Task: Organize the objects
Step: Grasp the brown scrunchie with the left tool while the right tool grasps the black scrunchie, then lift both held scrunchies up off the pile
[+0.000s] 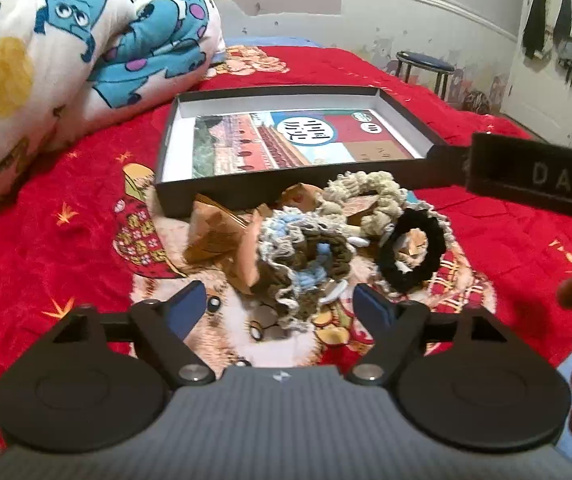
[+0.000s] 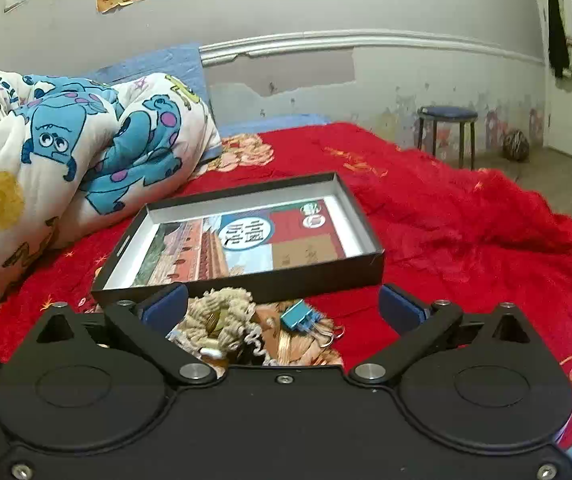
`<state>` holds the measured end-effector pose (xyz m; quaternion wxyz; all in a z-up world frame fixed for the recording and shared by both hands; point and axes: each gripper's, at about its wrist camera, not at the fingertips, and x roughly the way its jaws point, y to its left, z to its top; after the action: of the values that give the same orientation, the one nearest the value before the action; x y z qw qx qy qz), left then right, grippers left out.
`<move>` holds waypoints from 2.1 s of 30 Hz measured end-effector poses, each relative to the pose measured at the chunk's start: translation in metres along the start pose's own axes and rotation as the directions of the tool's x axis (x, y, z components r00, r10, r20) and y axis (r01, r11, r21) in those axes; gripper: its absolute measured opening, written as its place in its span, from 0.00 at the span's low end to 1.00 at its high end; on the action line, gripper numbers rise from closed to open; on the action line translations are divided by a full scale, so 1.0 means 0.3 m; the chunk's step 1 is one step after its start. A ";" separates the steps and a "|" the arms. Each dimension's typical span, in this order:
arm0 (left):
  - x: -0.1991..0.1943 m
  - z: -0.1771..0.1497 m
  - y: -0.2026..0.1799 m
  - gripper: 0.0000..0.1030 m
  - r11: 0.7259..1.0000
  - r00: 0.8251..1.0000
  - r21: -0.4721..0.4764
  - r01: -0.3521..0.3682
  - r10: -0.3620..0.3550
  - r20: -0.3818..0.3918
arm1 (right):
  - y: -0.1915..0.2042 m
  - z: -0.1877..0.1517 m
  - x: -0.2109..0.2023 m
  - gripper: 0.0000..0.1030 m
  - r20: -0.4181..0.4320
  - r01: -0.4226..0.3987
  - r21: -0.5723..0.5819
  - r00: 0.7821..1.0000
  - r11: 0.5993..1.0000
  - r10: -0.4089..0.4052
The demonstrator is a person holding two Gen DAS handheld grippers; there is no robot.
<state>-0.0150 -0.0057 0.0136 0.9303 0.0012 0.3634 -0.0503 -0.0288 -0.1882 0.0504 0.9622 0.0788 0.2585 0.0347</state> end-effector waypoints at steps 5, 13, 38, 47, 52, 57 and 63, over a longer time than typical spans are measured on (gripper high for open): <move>0.020 -0.014 -0.023 0.58 1.000 1.000 0.015 0.005 -0.005 -0.014 | -0.012 -0.016 0.035 0.91 -0.061 -0.046 0.054 0.997 0.998 0.049; 0.035 -0.018 -0.016 0.32 1.000 0.999 -0.018 -0.004 0.004 -0.032 | -0.006 -0.053 0.112 0.75 -0.164 -0.055 0.074 0.984 0.996 0.067; 0.051 -0.032 -0.075 0.15 0.998 0.999 0.045 -0.040 0.041 -0.030 | -0.020 -0.118 0.237 0.31 -0.276 -0.092 0.155 0.952 0.984 0.132; 0.041 -0.038 -0.089 0.13 0.998 1.000 0.056 -0.017 0.018 -0.015 | -0.023 -0.113 0.246 0.16 -0.294 -0.102 0.162 0.944 0.982 0.146; 0.032 -0.035 -0.092 0.12 0.999 1.000 0.051 0.002 -0.002 -0.004 | -0.028 -0.107 0.242 0.14 -0.300 -0.100 0.179 0.942 0.979 0.151; 0.012 -0.035 -0.104 0.11 0.998 0.999 0.052 0.043 -0.044 0.015 | -0.027 -0.097 0.226 0.14 -0.304 -0.096 0.184 0.941 0.978 0.150; -0.009 -0.034 -0.117 0.11 0.996 0.997 0.059 0.062 -0.064 0.033 | -0.032 -0.082 0.190 0.13 -0.286 -0.093 0.197 0.947 0.976 0.148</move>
<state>-0.0272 -0.0400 0.0090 0.9340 0.0159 0.3453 -0.0902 0.0084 -0.1882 -0.0003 0.8968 0.1754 0.3980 0.0817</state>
